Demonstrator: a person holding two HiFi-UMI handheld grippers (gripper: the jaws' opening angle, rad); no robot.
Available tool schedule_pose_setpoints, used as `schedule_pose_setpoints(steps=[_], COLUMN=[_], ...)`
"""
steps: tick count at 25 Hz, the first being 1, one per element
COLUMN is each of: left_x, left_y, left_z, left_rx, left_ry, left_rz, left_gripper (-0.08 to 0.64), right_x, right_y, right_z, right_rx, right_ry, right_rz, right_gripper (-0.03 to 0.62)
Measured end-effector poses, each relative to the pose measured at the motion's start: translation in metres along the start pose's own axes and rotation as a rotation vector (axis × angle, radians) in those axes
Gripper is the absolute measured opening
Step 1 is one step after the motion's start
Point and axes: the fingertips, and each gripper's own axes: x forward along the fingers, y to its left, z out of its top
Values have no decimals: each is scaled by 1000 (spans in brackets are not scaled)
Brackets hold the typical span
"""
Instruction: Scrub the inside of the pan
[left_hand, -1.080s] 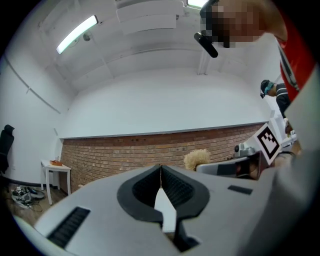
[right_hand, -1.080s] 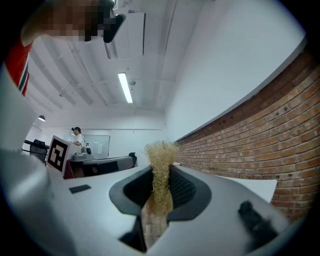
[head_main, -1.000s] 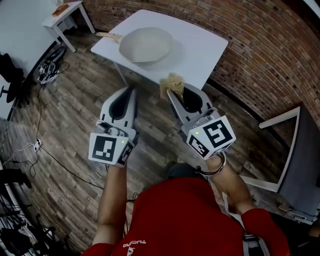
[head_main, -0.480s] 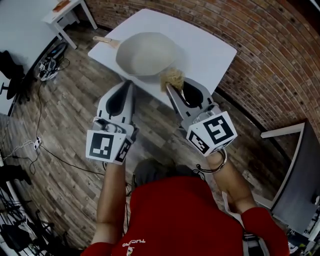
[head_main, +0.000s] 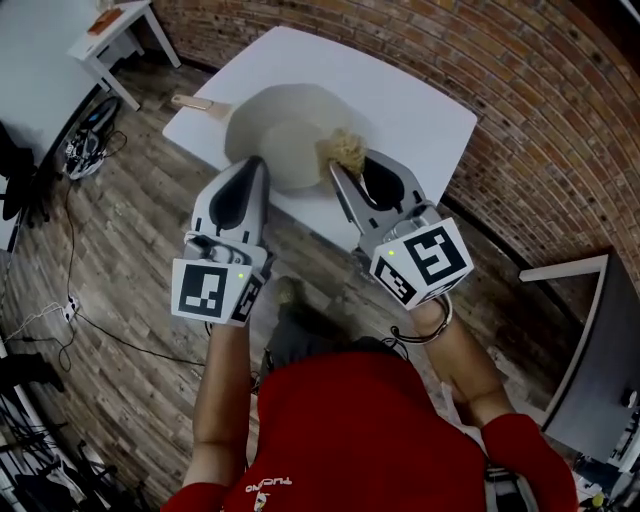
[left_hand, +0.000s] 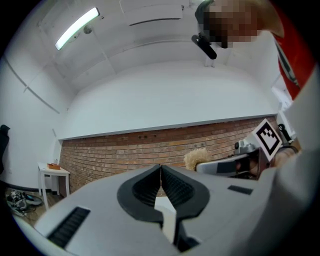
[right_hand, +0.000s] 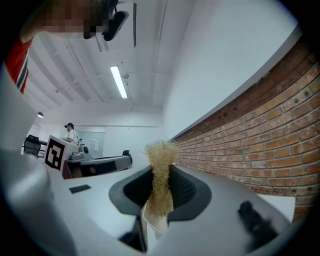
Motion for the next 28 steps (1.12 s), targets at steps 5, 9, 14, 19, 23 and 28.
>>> schedule_pose_setpoints(steps=[5,9,14,19,23,28], left_x=[37,70,107,131,143,157], left_y=[44,81,126,159,173,182], left_z=[-12,-24,-35,-52,-65,-80], left_rx=[-3,-30,-36,-40,-43,-53], left_ry=[4,8,-25,-8,2,7], left_rz=[-32,-77,-128,-165,-196,-198], left_gripper=[15,15,15,15,15,15], right_x=[55,100,158,198,218,237], right_y=[-19,-36,-55,-68,-78,-95], right_z=[-7,-17,-33,-58,-85,-129], right_rx=[-1,7,7,7,25,69], right_ry=[25,59,97,167,262,429], right_rz=[-37,-85,-127,-182,-242,-254], right_gripper=[86,86,86,86,86,86])
